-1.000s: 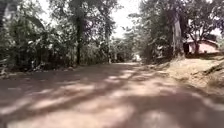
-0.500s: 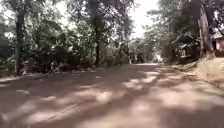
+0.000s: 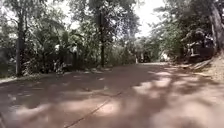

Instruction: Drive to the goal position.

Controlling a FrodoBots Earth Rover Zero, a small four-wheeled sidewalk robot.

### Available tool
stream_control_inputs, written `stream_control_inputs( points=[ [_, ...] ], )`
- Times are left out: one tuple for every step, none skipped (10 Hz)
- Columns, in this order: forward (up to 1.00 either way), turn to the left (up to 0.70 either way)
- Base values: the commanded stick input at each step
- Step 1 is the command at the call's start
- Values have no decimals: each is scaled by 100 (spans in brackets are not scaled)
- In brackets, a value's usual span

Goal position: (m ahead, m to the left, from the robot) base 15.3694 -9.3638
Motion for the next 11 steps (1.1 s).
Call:
stream_control_inputs(
  points=[
    [100, -27],
    [100, -27],
    [100, -27],
    [100, -27],
    [100, -27],
    [100, -27],
    [100, -27],
    [100, -27],
    [100, 0],
    [100, 0],
    [100, 0]
  ],
)
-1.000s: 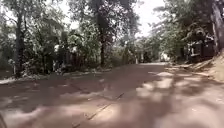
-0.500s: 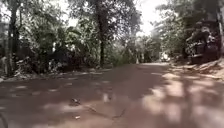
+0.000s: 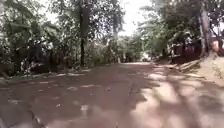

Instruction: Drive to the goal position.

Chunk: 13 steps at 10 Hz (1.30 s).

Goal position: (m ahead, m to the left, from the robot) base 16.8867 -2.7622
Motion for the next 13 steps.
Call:
stream_control_inputs(
  points=[
    [100, 0],
    [100, 0],
    [100, 0],
    [100, 0],
    [100, 0],
    [100, 0],
    [100, 0],
    [100, 0],
    [100, 0],
    [100, 0],
    [100, 0],
    [100, 0],
    [100, 0]
  ],
)
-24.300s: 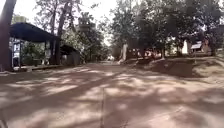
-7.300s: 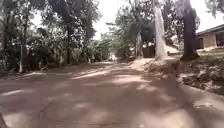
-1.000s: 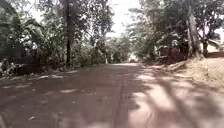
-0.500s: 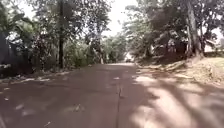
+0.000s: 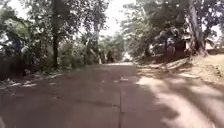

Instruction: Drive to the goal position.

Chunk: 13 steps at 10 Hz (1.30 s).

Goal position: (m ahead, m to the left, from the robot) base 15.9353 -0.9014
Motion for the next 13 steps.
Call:
stream_control_inputs(
  points=[
    [100, 0],
    [100, 0],
    [100, 0],
    [100, 0],
    [100, 0],
    [100, 0],
    [100, 0],
    [100, 0],
    [100, 0],
    [100, 0],
    [100, 0],
    [100, 0],
    [100, 0]
  ],
)
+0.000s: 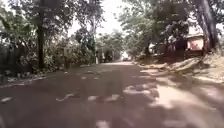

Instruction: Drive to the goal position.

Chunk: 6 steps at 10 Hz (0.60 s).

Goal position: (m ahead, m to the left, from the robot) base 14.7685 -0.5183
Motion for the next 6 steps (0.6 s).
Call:
stream_control_inputs(
  points=[
    [100, 0],
    [100, 0],
    [100, 0],
    [100, 0],
    [100, 0],
    [100, 0]
  ],
)
